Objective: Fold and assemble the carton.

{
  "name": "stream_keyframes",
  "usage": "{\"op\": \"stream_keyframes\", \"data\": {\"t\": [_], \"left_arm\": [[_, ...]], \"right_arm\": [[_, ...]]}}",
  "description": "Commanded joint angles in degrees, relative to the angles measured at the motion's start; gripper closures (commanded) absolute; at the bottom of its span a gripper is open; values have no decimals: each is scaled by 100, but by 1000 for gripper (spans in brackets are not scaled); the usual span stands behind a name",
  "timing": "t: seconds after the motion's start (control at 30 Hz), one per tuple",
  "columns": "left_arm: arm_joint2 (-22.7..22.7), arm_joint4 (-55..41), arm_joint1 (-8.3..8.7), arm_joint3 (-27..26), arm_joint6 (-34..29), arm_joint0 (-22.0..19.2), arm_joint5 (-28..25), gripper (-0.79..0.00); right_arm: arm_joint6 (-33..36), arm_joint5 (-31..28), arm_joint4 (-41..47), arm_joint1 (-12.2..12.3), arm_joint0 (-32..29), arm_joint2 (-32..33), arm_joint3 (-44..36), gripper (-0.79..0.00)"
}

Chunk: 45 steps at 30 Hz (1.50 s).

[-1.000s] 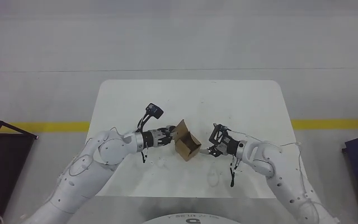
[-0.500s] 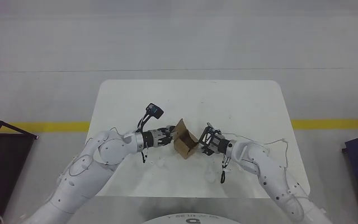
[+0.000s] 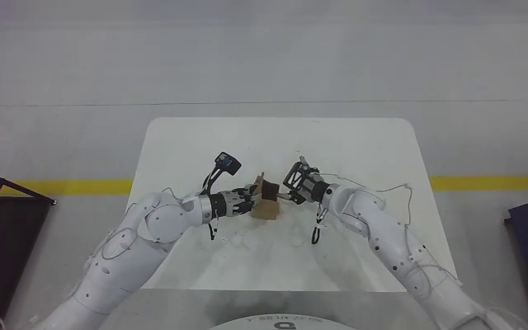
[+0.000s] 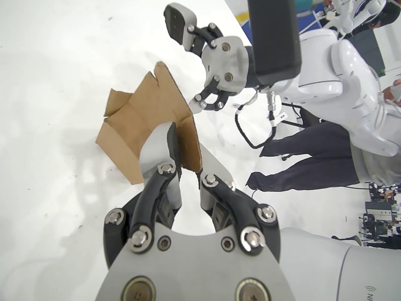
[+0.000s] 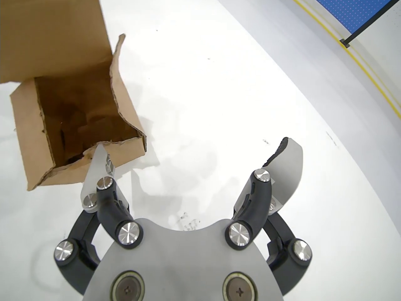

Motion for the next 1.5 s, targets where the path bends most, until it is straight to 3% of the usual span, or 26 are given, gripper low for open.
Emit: {"op": "stream_keyframes", "data": {"t": [0.0,0.23,0.57,0.7,0.97,1.47], "left_arm": [[0,0,0,0,0,0,0,0],[-34,-8,-12,10,286,81,121,0],[-163,-291,-30,-25,639,231,160,0],[-116,-446,-62,149,716,204,245,0],[-172,-613,-85,227,954,300,253,0],[-337,-533,-60,196,937,541,127,0]], "right_arm": [[39,0,20,-24,95,-13,43,-785],[86,-91,28,-38,75,39,58,-785],[-264,-271,327,176,-950,857,-811,-785],[-101,-429,168,214,-1126,927,-1200,-785],[63,-275,-117,152,-998,673,-1267,-785],[399,18,-105,-114,-243,17,-422,-785]]}}
